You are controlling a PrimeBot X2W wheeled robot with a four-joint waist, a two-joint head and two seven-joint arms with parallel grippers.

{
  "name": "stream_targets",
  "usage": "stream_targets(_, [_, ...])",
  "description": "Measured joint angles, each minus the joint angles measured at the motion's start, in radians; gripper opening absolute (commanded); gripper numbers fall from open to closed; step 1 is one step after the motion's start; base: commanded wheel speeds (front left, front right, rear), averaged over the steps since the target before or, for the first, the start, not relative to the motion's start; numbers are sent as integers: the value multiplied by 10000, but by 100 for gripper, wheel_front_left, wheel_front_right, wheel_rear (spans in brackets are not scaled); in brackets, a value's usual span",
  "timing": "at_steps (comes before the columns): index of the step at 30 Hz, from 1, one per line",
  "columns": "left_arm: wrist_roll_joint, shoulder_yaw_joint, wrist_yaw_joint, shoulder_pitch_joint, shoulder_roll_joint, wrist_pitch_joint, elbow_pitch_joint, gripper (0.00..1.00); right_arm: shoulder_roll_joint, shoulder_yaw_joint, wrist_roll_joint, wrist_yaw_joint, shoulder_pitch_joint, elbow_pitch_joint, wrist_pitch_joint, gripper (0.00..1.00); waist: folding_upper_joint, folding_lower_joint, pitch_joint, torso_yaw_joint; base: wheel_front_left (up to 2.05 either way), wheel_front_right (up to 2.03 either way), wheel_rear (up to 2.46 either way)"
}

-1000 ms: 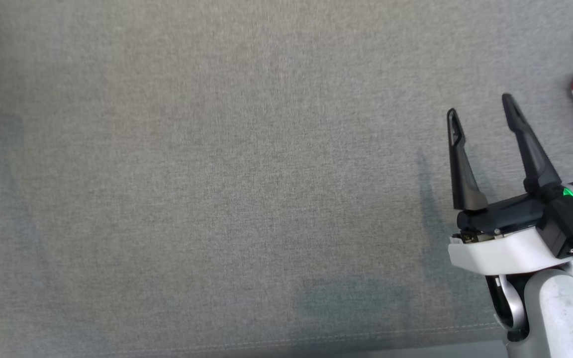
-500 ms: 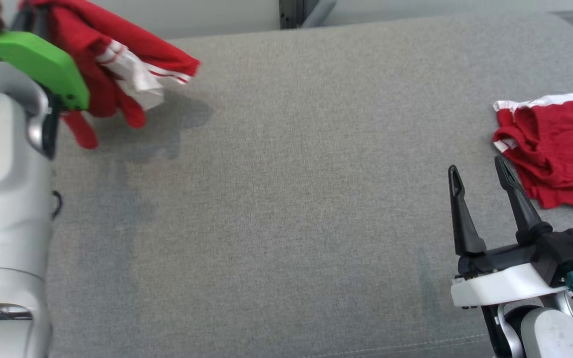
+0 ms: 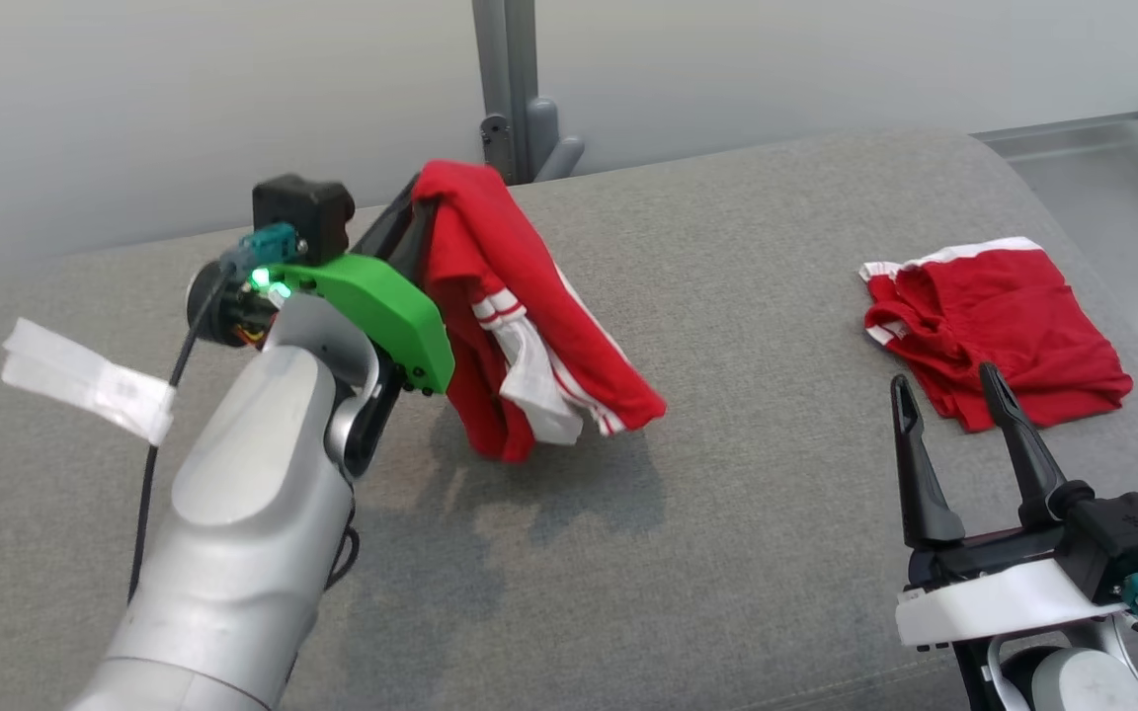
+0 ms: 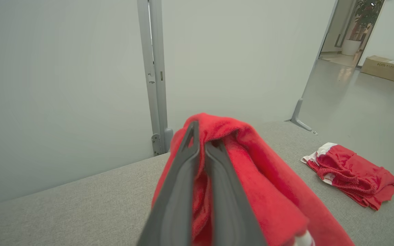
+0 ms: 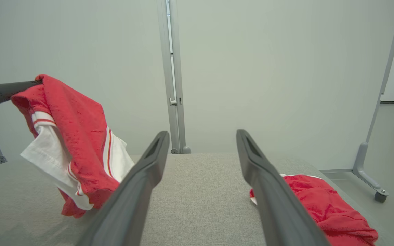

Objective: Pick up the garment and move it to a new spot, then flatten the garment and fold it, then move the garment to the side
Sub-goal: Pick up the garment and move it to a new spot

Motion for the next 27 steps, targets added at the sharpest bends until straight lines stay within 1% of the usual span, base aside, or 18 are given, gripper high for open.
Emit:
stream_targets(4, [-94,-130,107,679,-115,-454,500,0,-2,61,82,0,-30,73,-50,100,0,0,86,-399,0,0,0])
stream_targets(7, [-56,-221,357,1070,-174,-802,1264,0,0,117,130,0,-157,128,-113,100,0,0,295,-624,0,0,0])
stream_targets(9, [-56,-171,525,1220,-130,-1045,1831,0,-2,123,144,0,-283,167,-155,100,0,0,446,-771,0,0,0])
stream_targets(10, [6,-127,688,1248,27,-1285,2332,0,2,104,144,0,-348,217,-196,100,0,0,590,-918,0,0,0])
stream_targets(11, [0,-61,742,1249,82,-1402,2514,0,0,69,142,0,-377,249,-224,100,0,0,657,-984,0,0,0])
stream_targets(12, [-10,0,775,1248,125,-1498,2683,25,0,36,142,0,-392,280,-226,100,0,0,718,-1044,0,0,0])
stream_targets(13, [-8,6,777,1248,169,-1584,2823,64,0,13,140,0,-393,309,-240,100,0,0,774,-1100,0,0,0])
stream_targets(14, [4,6,777,1247,207,-1655,2947,93,0,-6,140,0,-393,339,-270,100,0,0,817,-1145,0,0,0])
stream_targets(15, [31,-8,777,1245,230,-1718,3033,100,0,-56,136,0,-393,372,-280,100,0,0,845,-1181,0,0,0])
stream_targets(19, [182,-59,782,1231,267,-1875,3177,100,0,-134,104,0,-391,445,-280,100,0,0,773,-1161,0,0,0])
stream_targets(22, [439,-127,807,1235,324,-1904,3033,100,2,-153,73,0,-390,497,-272,100,0,0,605,-1065,0,0,0])
stream_targets(27, [704,27,759,1564,591,-1931,1960,100,2,-280,63,0,-285,606,-219,100,0,0,218,-798,0,0,0])
